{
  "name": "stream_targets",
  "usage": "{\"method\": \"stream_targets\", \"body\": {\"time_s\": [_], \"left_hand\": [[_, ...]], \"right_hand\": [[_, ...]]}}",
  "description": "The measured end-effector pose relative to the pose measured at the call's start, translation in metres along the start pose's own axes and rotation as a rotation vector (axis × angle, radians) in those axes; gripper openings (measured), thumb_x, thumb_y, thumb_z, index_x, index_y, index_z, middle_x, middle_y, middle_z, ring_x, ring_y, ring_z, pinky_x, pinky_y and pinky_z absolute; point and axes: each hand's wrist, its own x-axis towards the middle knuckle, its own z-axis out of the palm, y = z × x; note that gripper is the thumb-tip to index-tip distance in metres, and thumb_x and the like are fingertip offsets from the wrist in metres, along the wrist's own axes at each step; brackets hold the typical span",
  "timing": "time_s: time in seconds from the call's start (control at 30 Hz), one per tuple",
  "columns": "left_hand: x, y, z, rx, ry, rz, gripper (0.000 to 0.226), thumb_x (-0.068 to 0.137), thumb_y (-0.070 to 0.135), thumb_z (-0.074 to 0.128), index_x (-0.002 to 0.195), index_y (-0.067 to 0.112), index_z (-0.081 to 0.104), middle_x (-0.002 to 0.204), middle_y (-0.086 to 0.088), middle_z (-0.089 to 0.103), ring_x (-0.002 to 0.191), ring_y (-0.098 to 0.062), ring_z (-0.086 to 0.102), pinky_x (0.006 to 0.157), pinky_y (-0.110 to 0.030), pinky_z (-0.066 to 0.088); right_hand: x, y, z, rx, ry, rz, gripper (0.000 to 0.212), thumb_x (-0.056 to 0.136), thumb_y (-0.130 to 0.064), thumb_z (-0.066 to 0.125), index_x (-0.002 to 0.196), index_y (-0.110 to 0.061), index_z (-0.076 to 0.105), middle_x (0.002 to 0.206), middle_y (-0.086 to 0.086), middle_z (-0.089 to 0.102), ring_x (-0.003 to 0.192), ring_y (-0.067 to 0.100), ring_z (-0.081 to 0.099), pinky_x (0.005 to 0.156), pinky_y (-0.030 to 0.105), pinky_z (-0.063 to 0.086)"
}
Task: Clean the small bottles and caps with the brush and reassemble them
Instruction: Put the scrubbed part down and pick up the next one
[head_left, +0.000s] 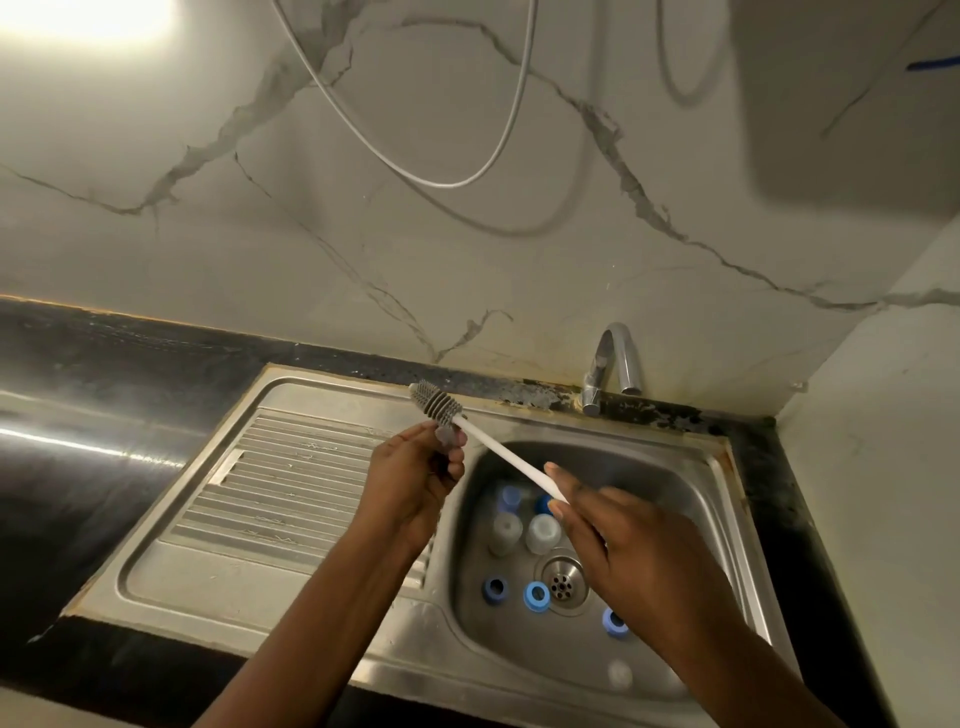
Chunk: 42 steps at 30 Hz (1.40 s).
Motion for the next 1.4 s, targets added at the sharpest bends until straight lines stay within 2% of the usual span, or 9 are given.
{"method": "stream_targets", "body": {"time_s": [0.13, 0.37, 0.47, 0.63, 0.73, 0.93, 1.13, 1.3, 1.4], "left_hand": [[0.002, -0.002, 0.0, -0.018, -0.036, 0.004, 0.019, 0.103, -0.004, 0.05, 0.105, -0.005, 0.069, 0.075, -0.01, 0.063, 0.063, -0.014, 0.056, 0.061, -0.023, 0.052], [0.017, 0.01, -0.01, -0.211, 0.051, -0.069, 0.017, 0.105, 0.005, 0.049, 0.097, 0.0, 0.064, 0.075, -0.01, 0.061, 0.062, -0.015, 0.059, 0.055, -0.021, 0.053], [0.022, 0.015, -0.014, -0.276, 0.123, -0.046, 0.016, 0.105, 0.005, 0.052, 0.093, 0.001, 0.062, 0.072, -0.008, 0.058, 0.058, -0.012, 0.058, 0.053, -0.02, 0.052], [0.014, 0.012, -0.01, -0.062, -0.015, 0.003, 0.019, 0.099, -0.007, 0.048, 0.089, 0.0, 0.063, 0.076, -0.011, 0.06, 0.062, -0.014, 0.056, 0.058, -0.023, 0.051], [0.012, 0.01, -0.007, -0.026, -0.026, 0.031, 0.016, 0.096, -0.009, 0.051, 0.096, -0.003, 0.066, 0.077, -0.01, 0.06, 0.064, -0.015, 0.055, 0.059, -0.024, 0.052], [0.013, 0.013, -0.013, -0.03, -0.023, -0.003, 0.015, 0.099, -0.007, 0.053, 0.101, -0.006, 0.068, 0.082, -0.015, 0.068, 0.066, -0.016, 0.058, 0.06, -0.023, 0.055], [0.019, 0.012, -0.019, -0.054, 0.021, -0.009, 0.019, 0.099, 0.011, 0.067, 0.116, 0.002, 0.069, 0.111, -0.024, 0.076, 0.093, -0.03, 0.078, 0.084, -0.04, 0.065], [0.012, 0.01, -0.013, -0.029, -0.018, -0.071, 0.029, 0.105, 0.029, 0.062, 0.114, 0.003, 0.072, 0.095, -0.015, 0.072, 0.087, -0.026, 0.07, 0.094, -0.043, 0.059], [0.009, 0.007, -0.011, -0.003, -0.047, -0.066, 0.021, 0.104, 0.018, 0.063, 0.106, -0.001, 0.071, 0.094, -0.017, 0.071, 0.091, -0.028, 0.072, 0.088, -0.039, 0.063]], "right_hand": [[0.015, -0.004, -0.001, -0.01, -0.022, 0.006, 0.053, 0.106, -0.056, 0.03, 0.156, -0.043, 0.039, 0.077, -0.01, 0.056, 0.056, 0.008, 0.055, 0.051, 0.02, 0.046], [0.004, 0.0, -0.003, 0.014, -0.06, 0.009, 0.054, 0.104, -0.058, 0.028, 0.155, -0.046, 0.039, 0.069, -0.017, 0.045, 0.056, 0.006, 0.051, 0.048, 0.016, 0.039], [-0.005, 0.004, -0.001, 0.037, -0.085, 0.013, 0.052, 0.105, -0.059, 0.03, 0.155, -0.048, 0.038, 0.073, -0.016, 0.051, 0.06, 0.006, 0.054, 0.051, 0.015, 0.04], [-0.001, -0.001, -0.005, 0.11, -0.057, 0.039, 0.053, 0.101, -0.062, 0.029, 0.152, -0.05, 0.038, 0.068, -0.018, 0.047, 0.075, 0.003, 0.06, 0.056, 0.016, 0.045], [0.009, -0.007, -0.004, 0.067, -0.027, 0.066, 0.06, 0.099, -0.065, 0.023, 0.153, -0.048, 0.042, 0.069, -0.016, 0.05, 0.061, 0.007, 0.057, 0.052, 0.018, 0.044], [0.013, -0.012, 0.001, 0.112, -0.044, 0.083, 0.06, 0.098, -0.066, 0.024, 0.152, -0.048, 0.045, 0.074, -0.011, 0.06, 0.061, 0.006, 0.06, 0.056, 0.021, 0.051], [0.014, -0.012, 0.001, 0.131, -0.062, 0.113, 0.063, 0.097, -0.066, 0.024, 0.152, -0.045, 0.045, 0.073, -0.012, 0.061, 0.061, 0.006, 0.061, 0.058, 0.024, 0.054], [0.014, -0.014, 0.003, 0.094, -0.061, 0.116, 0.051, 0.105, -0.057, 0.032, 0.155, -0.046, 0.038, 0.082, -0.008, 0.062, 0.066, 0.009, 0.06, 0.063, 0.025, 0.054], [0.018, -0.014, 0.005, 0.082, -0.079, 0.15, 0.051, 0.107, -0.056, 0.031, 0.157, -0.046, 0.036, 0.087, -0.007, 0.064, 0.069, 0.008, 0.06, 0.066, 0.026, 0.056]]}}
